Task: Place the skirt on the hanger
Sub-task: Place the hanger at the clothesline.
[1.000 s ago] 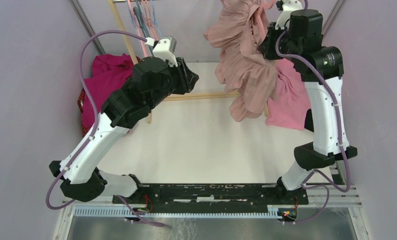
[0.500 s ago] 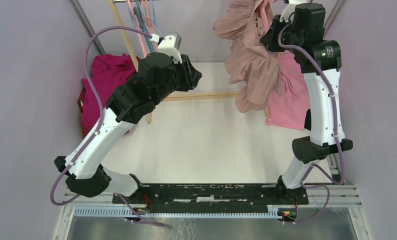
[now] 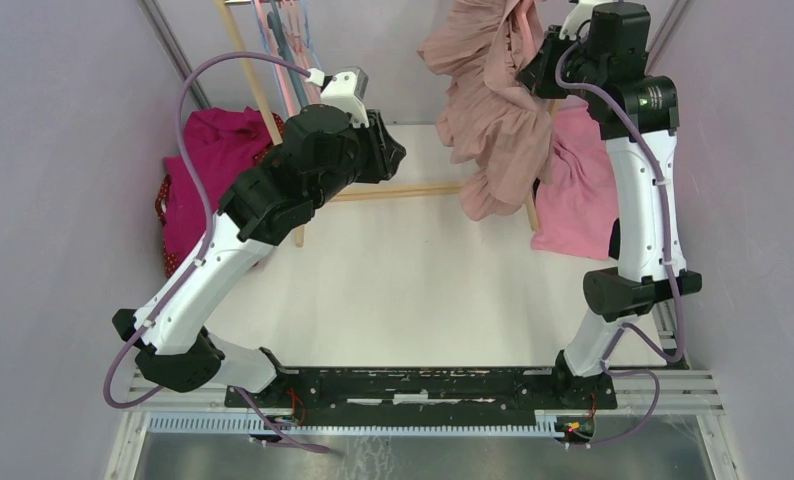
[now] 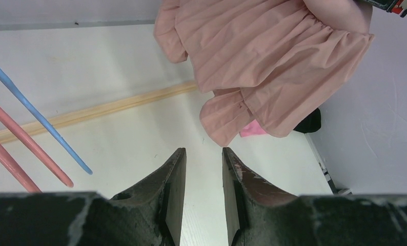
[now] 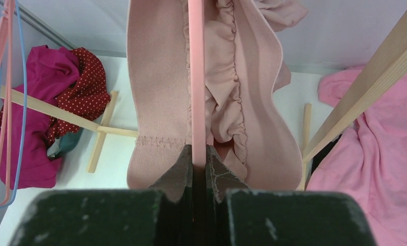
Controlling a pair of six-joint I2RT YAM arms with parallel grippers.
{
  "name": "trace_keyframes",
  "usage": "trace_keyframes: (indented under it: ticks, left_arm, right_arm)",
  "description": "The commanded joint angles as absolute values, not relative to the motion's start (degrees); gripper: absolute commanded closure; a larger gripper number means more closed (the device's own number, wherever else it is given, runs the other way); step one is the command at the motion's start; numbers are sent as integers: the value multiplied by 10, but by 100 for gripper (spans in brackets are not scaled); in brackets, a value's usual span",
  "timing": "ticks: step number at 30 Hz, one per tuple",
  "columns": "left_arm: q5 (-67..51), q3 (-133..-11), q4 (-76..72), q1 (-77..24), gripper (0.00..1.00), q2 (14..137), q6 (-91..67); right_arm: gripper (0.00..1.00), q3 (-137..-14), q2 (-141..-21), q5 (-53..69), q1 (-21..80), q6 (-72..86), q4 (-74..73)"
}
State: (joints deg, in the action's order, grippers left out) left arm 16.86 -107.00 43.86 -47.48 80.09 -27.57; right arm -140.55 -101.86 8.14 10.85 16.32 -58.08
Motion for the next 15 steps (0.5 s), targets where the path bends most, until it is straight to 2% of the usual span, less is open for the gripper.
trace_keyframes:
  ticks: [1,9,13,15]
  left_arm:
    - [174,-1095,427,-477,62,801,-262]
    - [177,-1097,429,-477,62,802,-257]
    - [176,-1097,429,-476,62,800,-256]
    - [176,-1098,429,-476,62,801,-256]
  right_arm:
    - [99,-1446,-1040,107,99,177,-563]
    - [98,-1441,-1041,116,89,184,-583]
    - [83,-1424,-1031,114,86,186,-581]
    - [80,-1422,-1029,113,83,187,-582]
